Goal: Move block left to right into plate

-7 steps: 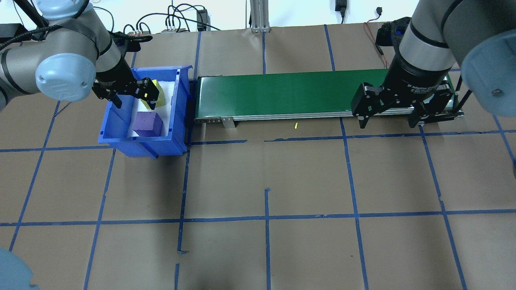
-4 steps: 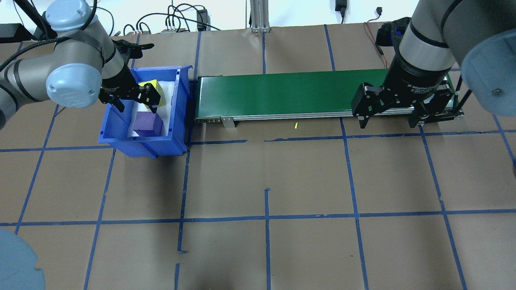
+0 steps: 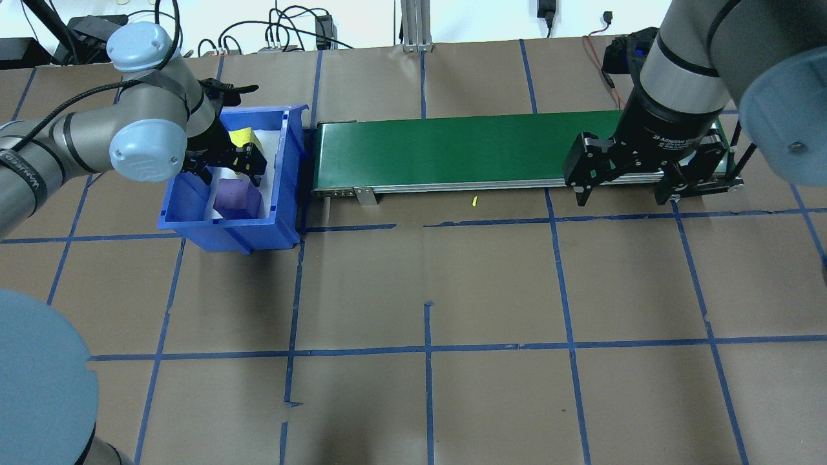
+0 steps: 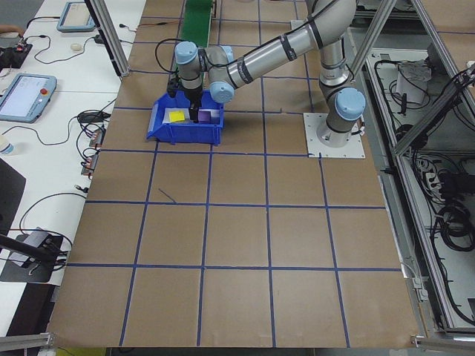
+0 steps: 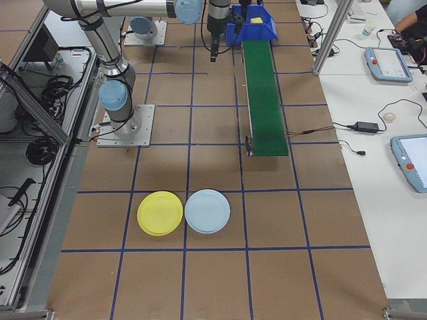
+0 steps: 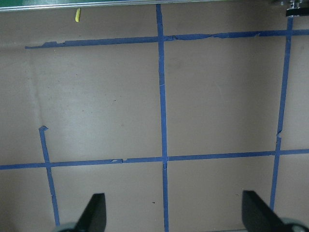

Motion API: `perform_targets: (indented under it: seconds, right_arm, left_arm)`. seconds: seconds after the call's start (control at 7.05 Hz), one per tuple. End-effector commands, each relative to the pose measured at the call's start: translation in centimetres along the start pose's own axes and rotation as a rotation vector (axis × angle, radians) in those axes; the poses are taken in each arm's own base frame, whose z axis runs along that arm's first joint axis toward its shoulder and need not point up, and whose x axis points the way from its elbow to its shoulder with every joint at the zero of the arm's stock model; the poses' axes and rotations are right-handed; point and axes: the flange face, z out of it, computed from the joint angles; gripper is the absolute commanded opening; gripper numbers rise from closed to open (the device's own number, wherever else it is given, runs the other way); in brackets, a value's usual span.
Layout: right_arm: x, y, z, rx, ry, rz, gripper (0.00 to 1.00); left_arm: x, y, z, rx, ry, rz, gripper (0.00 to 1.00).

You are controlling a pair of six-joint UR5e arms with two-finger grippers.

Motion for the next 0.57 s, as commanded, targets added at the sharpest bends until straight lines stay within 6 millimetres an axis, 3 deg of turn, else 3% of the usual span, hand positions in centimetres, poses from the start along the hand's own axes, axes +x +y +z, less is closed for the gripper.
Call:
perform_targets:
  seconds: [0.0,0.28,0.43]
  right_arm:
    - [0.0,0.0,0.0,0.000,-0.001,0.000,1.00]
    - [0.0,0.0,0.0,0.000,0.000,0.000,1.00]
    - [0.0,0.0,0.0,0.000,-0.001,0.000,1.00]
  left_arm:
    - [0.2,0.6,2.0,-0.036,0.011,-0.002,0.91]
    - [0.2,0.7,2.0,-0.035,0.009,0.007,0.48]
    - [0.0,0.5,0.4,-0.017,-0.001,0.002,0.45]
